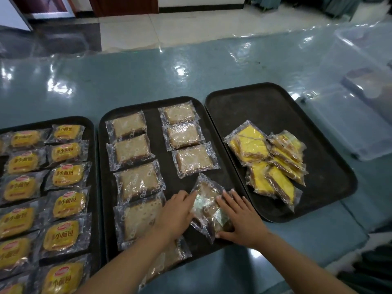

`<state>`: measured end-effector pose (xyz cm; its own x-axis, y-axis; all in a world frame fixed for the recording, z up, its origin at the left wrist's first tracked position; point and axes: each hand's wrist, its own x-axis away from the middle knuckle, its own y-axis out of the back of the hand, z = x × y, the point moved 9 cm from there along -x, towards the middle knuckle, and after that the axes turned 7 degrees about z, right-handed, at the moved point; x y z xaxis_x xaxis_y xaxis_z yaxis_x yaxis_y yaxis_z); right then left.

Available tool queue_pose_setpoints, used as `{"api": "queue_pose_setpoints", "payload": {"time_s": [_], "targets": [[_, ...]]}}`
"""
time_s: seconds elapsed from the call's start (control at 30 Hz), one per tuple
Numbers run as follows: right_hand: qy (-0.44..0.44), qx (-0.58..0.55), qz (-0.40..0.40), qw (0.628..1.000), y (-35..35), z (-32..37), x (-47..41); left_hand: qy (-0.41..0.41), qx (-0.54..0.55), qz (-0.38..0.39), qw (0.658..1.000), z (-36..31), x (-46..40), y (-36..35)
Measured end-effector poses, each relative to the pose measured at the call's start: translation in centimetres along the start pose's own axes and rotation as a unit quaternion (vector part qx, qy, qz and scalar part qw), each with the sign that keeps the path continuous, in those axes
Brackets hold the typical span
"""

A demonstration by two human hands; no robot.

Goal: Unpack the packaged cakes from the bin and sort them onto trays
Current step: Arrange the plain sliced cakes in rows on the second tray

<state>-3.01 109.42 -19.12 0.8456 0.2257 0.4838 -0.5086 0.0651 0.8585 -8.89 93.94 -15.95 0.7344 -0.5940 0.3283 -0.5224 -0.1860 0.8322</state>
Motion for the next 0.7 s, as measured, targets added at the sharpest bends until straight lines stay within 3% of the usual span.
{"api": "queue_pose_setpoints", "payload": {"time_s": [0.1, 0.23, 0.3, 0.43, 0.63, 0.7], "targets": [[-0.005, -0.015, -0.026, 1.0, 0.2, -0.4, 0.1, -0.058, 0.028, -0.063, 0.996, -1.4, 0.2, 2.1], [-0.013, -0.003, -0.035, 0.999, 0.2, -0.4, 0.2, -0.124, -0.051, -0.178, 0.975, -2.6, 0.3, 5.9], [-0.016, -0.002, -0.033, 0.999, 0.3, -0.4, 0.1, -0.157, -0.085, -0.187, 0.966, -3.3, 0.3, 6.7], [0.0, -0.014, -0.029, 0.999, -0.1, -0.3, 0.1, -0.197, -0.13, -0.126, 0.964, -3.3, 0.9, 4.0], [0.004, -0.016, 0.018, 1.0, -0.6, -0.1, 0.5, -0.072, -0.155, 0.048, 0.984, -0.1, 1.0, -0.5], [0.007, -0.021, 0.018, 1.0, -0.6, 0.0, 0.7, -0.053, -0.158, 0.075, 0.983, 0.5, 1.1, -1.1]]}}
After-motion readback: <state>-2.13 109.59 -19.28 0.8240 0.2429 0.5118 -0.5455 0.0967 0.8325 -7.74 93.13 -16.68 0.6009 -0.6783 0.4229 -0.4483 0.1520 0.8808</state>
